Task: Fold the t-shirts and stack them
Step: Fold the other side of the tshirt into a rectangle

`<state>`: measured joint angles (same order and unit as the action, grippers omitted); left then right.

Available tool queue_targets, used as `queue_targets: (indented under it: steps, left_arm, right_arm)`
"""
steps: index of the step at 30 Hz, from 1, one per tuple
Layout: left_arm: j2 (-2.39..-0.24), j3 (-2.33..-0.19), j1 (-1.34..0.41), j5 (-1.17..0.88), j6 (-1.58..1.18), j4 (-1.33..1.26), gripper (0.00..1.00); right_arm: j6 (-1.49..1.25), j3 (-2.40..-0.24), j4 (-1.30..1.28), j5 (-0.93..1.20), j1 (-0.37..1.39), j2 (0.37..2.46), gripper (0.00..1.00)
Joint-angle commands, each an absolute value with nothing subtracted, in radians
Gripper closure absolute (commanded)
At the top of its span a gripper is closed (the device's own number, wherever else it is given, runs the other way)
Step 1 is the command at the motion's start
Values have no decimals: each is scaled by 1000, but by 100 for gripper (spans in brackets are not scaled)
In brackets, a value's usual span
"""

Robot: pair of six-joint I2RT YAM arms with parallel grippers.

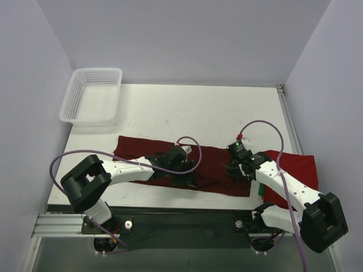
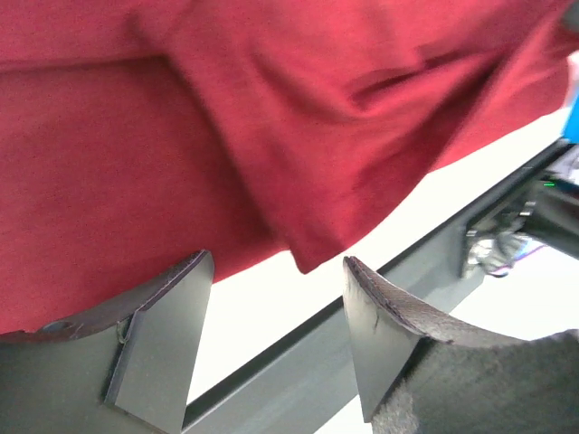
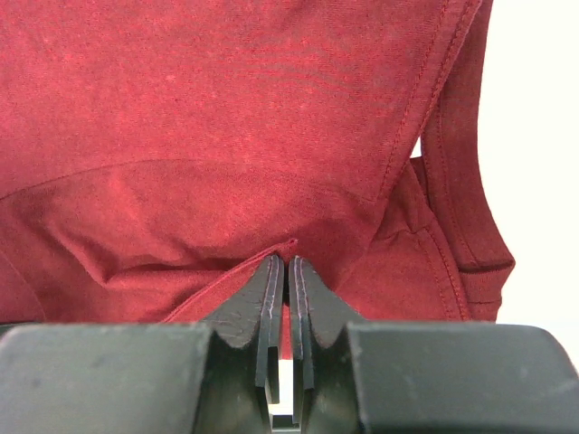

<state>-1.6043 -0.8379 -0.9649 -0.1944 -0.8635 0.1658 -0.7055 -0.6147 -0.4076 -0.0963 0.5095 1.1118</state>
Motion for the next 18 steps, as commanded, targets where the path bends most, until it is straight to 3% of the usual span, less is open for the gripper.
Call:
queue_targets:
  steps: [1, 8, 16, 18]
  left_arm:
    - [-1598, -841, -976, -233, -908, 19, 31]
    - [-1643, -854, -977, -253, -954, -67, 36]
    - [-1652, -873, -976, -250, -966, -63, 71]
    - [-1641, -874, -973, -238, -963, -46, 73]
  right_arm:
    - [-701, -601, -410, -98, 500, 1121, 100]
    - [-704, -591, -402, -89, 499, 1120, 100]
    - [-704, -587, -402, -91, 499, 1109, 100]
    - [-707, -583, -402, -89, 497, 1106, 100]
